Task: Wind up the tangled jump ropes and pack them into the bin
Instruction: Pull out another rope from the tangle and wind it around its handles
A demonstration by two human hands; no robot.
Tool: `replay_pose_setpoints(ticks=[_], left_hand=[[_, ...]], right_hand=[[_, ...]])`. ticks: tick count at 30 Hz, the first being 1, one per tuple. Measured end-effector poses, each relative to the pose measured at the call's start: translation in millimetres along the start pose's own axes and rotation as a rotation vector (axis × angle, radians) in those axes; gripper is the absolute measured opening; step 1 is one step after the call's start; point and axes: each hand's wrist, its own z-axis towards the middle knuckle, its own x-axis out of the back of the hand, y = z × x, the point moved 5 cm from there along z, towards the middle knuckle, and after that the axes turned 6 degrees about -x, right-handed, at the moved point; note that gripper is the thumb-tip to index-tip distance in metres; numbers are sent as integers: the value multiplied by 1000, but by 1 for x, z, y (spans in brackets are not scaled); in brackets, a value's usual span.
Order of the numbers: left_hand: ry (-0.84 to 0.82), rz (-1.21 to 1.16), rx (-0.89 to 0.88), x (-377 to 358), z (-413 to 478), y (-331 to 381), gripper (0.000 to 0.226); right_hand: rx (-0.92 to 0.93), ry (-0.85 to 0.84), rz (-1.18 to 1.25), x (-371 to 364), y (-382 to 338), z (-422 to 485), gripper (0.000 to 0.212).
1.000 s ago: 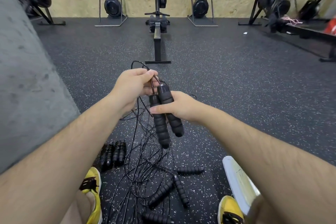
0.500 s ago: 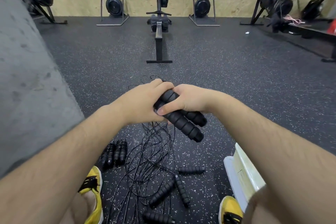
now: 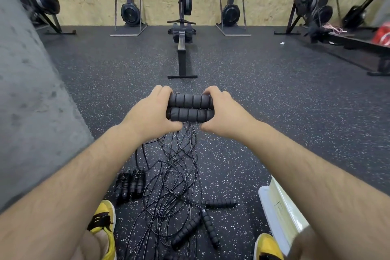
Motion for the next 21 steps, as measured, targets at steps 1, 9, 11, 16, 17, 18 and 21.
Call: replay_pose_setpoints(ticks=[1, 9, 11, 16, 17, 18, 21], left_hand=[[6, -7, -13, 1, 0, 1, 58], [-16, 67, -134, -5, -4, 11, 55], [3, 106, -148, -5, -5, 13, 52], [68, 261, -305, 3, -3, 16, 62], [73, 264, -324, 5, -4, 18, 66], [83, 266, -342, 6, -4, 20, 69], [107, 350, -374, 8, -5, 29, 71]], right_hand=[[4, -1, 20, -1, -1, -1, 69], [60, 75, -158, -3, -8, -8, 50], [99, 148, -322, -2, -11, -7, 48], [127, 129, -201, -1, -15, -6, 35], [123, 124, -184, -1, -16, -6, 33], [125, 129, -173, 0, -18, -7, 32], [161, 172, -138, 2, -27, -8, 28]])
